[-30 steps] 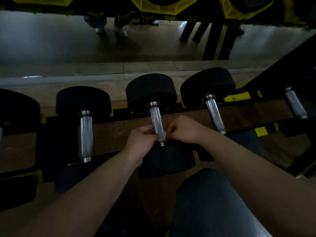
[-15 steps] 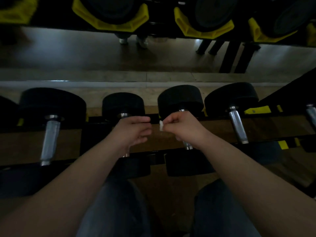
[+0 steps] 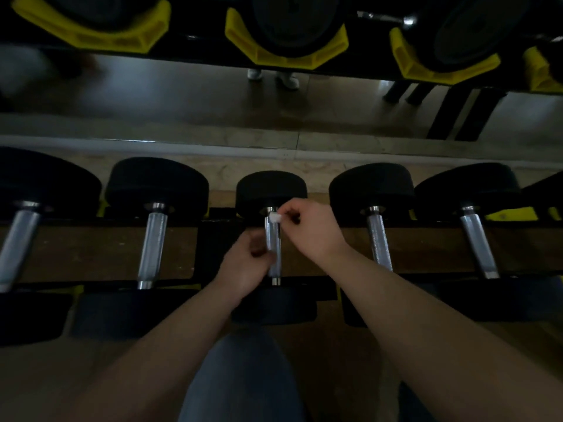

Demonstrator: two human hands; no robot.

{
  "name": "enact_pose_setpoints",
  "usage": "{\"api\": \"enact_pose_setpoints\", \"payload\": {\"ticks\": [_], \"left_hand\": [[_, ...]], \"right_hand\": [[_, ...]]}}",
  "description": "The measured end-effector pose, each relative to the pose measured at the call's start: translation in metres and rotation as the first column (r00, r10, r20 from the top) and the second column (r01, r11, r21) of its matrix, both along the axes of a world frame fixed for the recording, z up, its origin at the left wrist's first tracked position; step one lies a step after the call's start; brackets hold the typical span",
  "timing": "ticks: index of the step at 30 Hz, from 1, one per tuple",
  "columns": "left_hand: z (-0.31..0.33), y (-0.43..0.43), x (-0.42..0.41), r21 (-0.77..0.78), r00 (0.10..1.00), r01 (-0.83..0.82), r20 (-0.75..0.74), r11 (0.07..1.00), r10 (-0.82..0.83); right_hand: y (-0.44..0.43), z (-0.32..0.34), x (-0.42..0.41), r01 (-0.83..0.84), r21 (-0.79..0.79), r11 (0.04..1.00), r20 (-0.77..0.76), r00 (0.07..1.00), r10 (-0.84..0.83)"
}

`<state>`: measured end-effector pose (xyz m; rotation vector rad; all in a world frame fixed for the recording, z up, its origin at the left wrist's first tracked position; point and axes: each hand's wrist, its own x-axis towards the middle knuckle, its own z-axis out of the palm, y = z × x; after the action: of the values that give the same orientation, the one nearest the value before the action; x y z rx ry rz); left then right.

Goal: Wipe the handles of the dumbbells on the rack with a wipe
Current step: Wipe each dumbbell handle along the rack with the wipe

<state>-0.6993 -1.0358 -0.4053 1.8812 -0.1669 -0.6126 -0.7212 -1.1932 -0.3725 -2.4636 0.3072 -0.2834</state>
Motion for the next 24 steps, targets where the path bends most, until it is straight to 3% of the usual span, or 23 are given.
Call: {"api": "enact_pose_setpoints", "payload": {"ticks": [5,13,18,22,24], "left_hand": [[-0.011,-0.004,0.000,-0.034,0.998,-0.066,0.010,0.997,0.066],[-0.003,-0.006,0.000,-0.002,0.997,-0.081,0.020,0.997,0.081],[-0.013,-0.007,0.002,0.011,0.995,-0.097,0.024,0.995,0.097],[-0.016,-0.006,0.001,0.010,0.994,-0.105,0.026,0.994,0.105],[-0.016,-0.005,0.001,0.020,0.995,-0.095,0.018,0.995,0.095]], "right_hand": [[-0.008,-0.016,0.006,-0.074,-0.234,0.969,-0.041,0.997,0.067],[-0.012,-0.021,0.010,-0.083,-0.016,0.996,-0.060,0.995,0.081],[-0.019,-0.027,0.008,-0.178,-0.128,0.976,-0.029,0.984,0.176],[-0.017,-0.026,-0.013,-0.414,-0.193,0.890,-0.096,0.910,0.402],[-0.017,-0.025,-0.003,-0.372,-0.220,0.902,-0.048,0.928,0.371]]}}
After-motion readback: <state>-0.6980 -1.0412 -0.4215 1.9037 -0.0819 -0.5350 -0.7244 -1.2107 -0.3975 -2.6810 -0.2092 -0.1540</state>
